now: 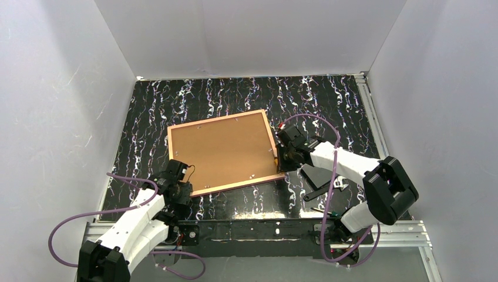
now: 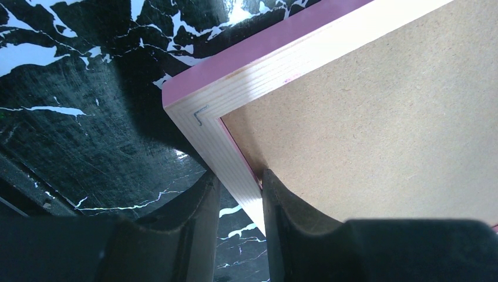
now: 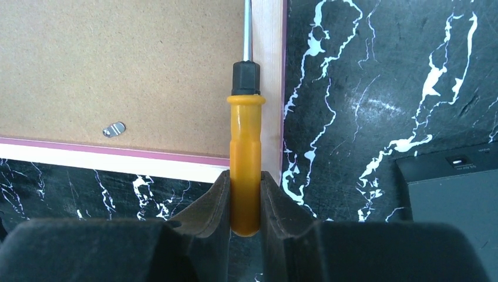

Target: Take the photo out of the frame

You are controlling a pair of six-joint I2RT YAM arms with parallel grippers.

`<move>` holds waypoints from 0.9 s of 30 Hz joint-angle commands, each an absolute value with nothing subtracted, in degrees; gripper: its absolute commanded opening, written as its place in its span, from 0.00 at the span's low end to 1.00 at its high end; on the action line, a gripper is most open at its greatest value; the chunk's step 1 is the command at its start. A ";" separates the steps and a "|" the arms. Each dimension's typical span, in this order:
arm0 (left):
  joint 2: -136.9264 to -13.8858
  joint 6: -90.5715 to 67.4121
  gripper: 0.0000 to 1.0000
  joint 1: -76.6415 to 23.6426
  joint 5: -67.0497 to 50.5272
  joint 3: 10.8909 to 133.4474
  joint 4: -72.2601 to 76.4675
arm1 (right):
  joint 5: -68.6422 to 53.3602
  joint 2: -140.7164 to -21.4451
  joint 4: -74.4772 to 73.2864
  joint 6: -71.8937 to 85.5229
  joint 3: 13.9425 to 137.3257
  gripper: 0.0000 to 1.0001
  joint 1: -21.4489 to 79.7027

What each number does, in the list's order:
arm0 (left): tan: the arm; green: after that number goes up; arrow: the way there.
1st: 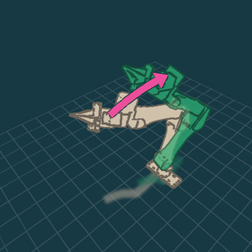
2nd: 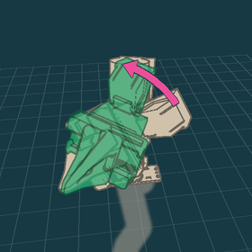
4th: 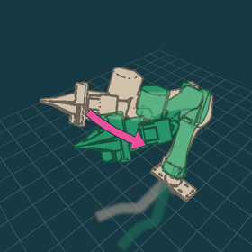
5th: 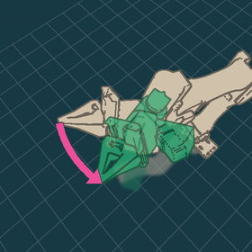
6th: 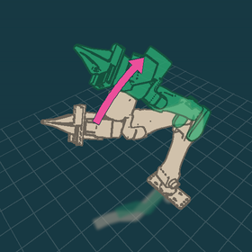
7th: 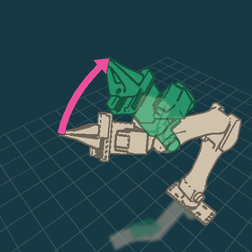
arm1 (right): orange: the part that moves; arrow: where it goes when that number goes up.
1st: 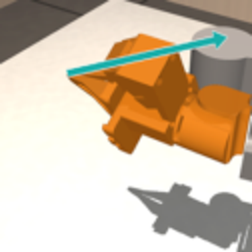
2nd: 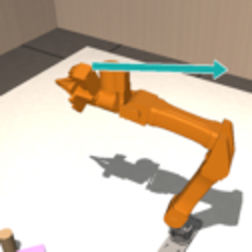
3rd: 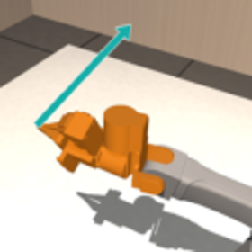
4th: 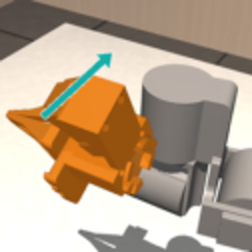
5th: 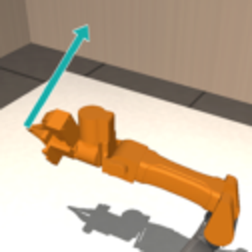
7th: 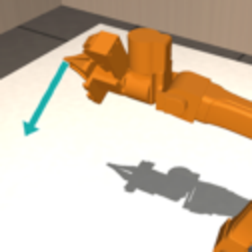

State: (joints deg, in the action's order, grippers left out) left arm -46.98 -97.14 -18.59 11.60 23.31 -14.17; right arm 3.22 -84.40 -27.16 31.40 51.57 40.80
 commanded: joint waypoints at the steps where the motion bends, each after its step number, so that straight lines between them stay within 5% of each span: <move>1: -49.26 -94.85 0.00 -18.88 12.03 20.58 -22.81 | 5.12 -86.10 -24.47 29.01 51.24 0.01 40.87; 18: -53.05 -87.48 0.00 -18.87 11.17 23.88 -26.48 | 6.93 -89.14 -17.21 17.60 53.57 0.01 40.81; 27: -63.14 -66.40 0.00 -18.35 13.92 34.04 -27.81 | 11.43 -76.64 -30.20 17.93 57.23 0.01 40.78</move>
State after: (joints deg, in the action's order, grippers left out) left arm -57.74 -84.93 -18.17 12.14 29.91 -16.97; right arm 9.08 -84.40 -24.97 18.98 54.76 40.88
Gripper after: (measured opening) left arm 0.276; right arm 0.259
